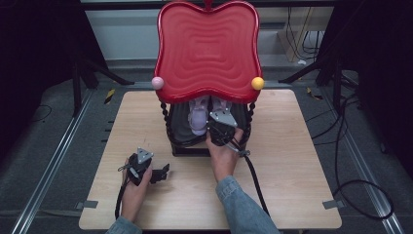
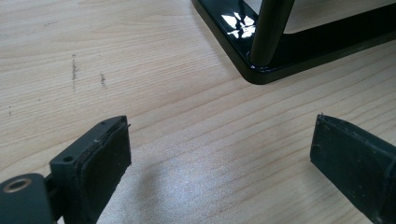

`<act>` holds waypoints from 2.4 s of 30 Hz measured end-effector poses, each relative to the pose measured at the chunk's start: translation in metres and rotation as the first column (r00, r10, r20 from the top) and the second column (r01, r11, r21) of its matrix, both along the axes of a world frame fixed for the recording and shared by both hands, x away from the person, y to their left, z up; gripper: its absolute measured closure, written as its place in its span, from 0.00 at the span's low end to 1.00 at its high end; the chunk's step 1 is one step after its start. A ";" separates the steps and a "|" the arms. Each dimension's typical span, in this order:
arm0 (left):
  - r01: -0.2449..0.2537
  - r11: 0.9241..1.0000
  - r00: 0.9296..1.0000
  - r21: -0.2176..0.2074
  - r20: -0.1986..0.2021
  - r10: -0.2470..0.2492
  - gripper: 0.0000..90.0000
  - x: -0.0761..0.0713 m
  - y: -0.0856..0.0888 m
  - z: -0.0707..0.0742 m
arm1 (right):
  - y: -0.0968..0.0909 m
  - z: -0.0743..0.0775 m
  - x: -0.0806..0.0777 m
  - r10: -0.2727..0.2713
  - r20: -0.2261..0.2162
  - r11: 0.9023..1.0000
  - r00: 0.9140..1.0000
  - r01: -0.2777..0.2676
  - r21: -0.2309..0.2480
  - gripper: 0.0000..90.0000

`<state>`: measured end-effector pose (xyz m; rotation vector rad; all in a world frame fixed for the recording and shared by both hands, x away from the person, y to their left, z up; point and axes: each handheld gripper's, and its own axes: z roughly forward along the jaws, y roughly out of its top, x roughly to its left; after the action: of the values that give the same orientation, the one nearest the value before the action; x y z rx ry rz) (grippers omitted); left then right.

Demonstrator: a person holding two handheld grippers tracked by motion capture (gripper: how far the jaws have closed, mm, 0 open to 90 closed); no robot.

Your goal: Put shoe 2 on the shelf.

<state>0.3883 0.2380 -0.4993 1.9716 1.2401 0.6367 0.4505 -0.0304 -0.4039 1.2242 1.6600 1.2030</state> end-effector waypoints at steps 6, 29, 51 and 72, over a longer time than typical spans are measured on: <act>0.002 1.000 1.000 0.000 -0.001 -0.002 0.05 0.000 -0.001 0.000 | -0.001 0.000 0.000 -0.001 0.000 1.000 1.000 0.001 0.002 0.86; 0.008 1.000 1.000 0.002 -0.003 -0.008 0.05 0.000 -0.003 0.000 | -0.006 0.010 -0.016 0.047 -0.011 0.999 0.999 -0.046 0.025 0.95; 0.011 1.000 1.000 0.003 -0.002 -0.011 0.05 0.000 -0.004 -0.001 | -0.003 0.011 -0.011 0.049 -0.014 0.998 0.999 -0.048 0.034 0.91; 0.004 1.000 1.000 0.006 0.000 -0.004 0.05 0.000 -0.002 0.000 | -0.026 0.027 -0.047 0.068 -0.021 0.997 0.997 -0.069 -0.038 0.28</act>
<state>0.3880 0.2356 -0.4994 1.9784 1.2350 0.6388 0.4036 -0.0565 -0.3765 1.1677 1.7447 1.1975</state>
